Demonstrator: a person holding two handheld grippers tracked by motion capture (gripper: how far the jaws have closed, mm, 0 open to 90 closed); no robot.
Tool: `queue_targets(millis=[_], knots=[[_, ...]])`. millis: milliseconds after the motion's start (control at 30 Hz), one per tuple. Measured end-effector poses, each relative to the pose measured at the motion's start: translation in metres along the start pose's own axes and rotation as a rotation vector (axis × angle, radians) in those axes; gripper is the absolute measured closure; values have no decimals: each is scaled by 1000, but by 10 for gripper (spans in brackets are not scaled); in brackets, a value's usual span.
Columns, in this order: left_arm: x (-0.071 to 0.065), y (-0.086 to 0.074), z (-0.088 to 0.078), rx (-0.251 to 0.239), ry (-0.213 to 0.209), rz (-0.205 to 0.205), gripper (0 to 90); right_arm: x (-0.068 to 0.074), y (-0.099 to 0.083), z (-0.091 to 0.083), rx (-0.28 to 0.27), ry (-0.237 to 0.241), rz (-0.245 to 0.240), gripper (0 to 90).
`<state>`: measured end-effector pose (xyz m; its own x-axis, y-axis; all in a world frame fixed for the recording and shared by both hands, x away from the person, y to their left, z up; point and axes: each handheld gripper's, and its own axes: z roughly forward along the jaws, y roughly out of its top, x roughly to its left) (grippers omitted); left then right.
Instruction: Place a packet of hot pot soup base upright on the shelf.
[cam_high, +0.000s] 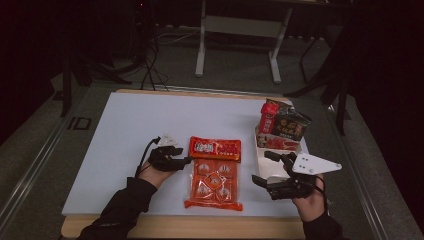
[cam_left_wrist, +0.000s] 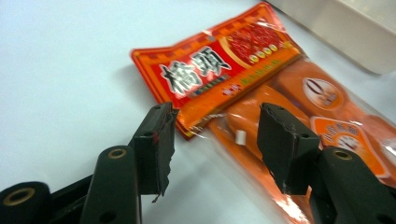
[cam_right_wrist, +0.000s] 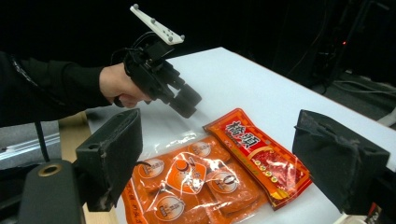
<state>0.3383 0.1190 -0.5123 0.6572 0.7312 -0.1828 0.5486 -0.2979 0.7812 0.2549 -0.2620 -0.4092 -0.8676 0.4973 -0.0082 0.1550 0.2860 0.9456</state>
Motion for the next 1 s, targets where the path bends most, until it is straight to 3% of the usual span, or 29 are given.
queue_targets(millis=[200,367,600,833,1000], knots=[[9,5,9,5,10,2,464,2,0,-2,-7,-4,-18,161],[19,10,21,8,17,-24,464,6,0,-3,-2,-54,-67,142],[29,13,40,29,30,-48,464,6,-4,-1,-4,-41,2,123],[39,13,53,46,18,-81,464,9,-8,4,6,-30,-2,104],[42,14,61,62,2,-94,466,6,-10,7,6,-11,28,104]])
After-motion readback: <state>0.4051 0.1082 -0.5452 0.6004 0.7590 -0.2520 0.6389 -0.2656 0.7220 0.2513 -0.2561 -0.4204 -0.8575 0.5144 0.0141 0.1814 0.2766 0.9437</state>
